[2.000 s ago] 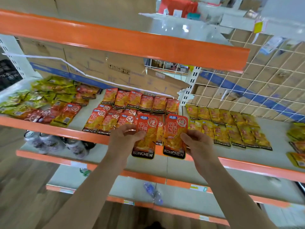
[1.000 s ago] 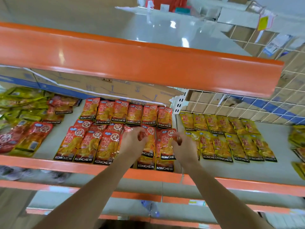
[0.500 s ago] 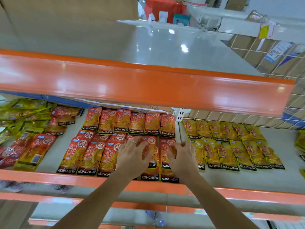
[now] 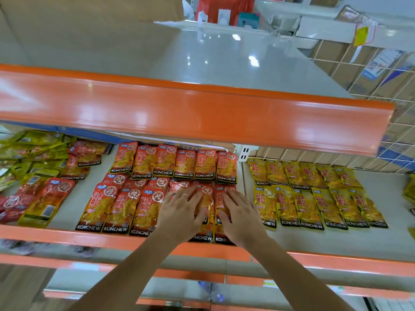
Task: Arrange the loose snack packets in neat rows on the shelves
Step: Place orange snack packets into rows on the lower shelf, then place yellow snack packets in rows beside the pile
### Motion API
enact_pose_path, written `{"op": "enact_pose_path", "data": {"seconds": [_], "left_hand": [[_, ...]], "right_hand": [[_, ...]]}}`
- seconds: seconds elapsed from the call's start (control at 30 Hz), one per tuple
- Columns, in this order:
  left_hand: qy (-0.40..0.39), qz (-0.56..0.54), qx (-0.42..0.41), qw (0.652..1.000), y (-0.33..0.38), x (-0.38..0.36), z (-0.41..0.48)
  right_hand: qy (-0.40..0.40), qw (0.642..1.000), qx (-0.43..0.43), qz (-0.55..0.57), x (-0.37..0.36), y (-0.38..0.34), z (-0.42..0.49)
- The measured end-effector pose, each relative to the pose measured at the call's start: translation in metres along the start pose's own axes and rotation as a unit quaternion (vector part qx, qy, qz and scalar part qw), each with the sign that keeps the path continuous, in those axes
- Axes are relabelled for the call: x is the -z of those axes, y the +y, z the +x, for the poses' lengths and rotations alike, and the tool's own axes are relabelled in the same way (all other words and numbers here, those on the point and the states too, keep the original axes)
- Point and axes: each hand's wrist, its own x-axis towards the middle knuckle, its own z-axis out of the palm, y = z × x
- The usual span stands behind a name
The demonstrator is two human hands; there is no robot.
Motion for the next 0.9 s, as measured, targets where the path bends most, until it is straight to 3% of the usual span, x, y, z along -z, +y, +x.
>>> {"op": "enact_pose_path", "data": {"seconds": [0.47, 0.9], "left_hand": [[0.025, 0.015, -0.021, 0.999, 0.008, -0.016, -0.013], [-0.002, 0.032, 0.002, 0.999, 0.015, -0.02, -0.01]], "right_hand": [[-0.01, 1.0, 0.017, -0.001, 0.005, 0.006, -0.007], [-0.045, 0.998, 0.025, -0.025, 0.005, 0.011, -0.01]]}}
